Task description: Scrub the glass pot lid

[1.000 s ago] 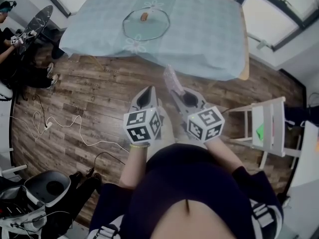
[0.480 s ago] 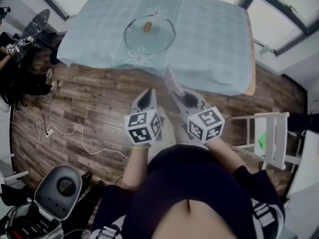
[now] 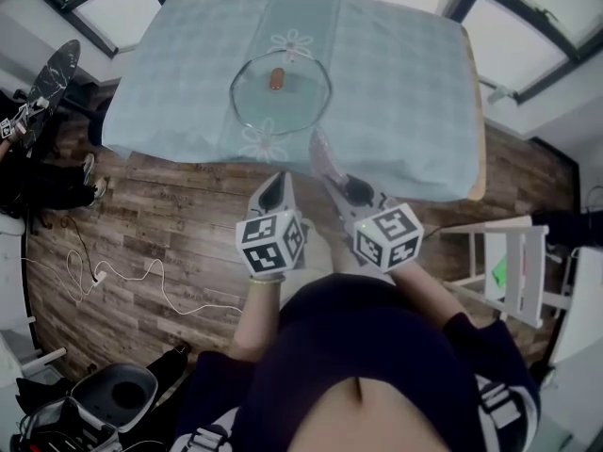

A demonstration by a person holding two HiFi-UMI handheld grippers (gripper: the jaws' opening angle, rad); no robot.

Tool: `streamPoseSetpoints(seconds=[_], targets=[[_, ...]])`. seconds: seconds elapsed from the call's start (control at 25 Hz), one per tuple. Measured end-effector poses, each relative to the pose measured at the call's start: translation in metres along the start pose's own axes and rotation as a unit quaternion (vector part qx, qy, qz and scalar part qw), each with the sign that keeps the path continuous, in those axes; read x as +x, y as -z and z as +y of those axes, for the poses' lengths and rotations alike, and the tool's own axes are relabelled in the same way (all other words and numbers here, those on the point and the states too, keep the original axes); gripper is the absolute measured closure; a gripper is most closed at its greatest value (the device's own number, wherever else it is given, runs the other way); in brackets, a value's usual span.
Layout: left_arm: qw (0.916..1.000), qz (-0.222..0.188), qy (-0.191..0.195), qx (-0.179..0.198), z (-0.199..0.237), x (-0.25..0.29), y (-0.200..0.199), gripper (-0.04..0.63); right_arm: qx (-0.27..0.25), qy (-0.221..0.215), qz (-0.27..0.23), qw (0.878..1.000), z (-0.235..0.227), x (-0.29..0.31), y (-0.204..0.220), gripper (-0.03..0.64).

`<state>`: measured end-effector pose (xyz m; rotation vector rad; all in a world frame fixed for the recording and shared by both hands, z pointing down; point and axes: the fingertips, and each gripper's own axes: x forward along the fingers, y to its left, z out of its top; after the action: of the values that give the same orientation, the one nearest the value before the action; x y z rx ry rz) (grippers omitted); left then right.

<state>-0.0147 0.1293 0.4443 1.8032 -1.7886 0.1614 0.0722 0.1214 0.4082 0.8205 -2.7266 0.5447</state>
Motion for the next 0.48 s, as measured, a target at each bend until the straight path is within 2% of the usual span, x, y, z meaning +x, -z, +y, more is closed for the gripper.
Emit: streamPoseSetpoints(seconds=[0.48], targets=[[0.9993,0.011,0.027,0.022,0.031,0.05,-0.05,0.593,0.001,0.042,-0.007,0.999,-0.021,0.056,-0.035,0.538]])
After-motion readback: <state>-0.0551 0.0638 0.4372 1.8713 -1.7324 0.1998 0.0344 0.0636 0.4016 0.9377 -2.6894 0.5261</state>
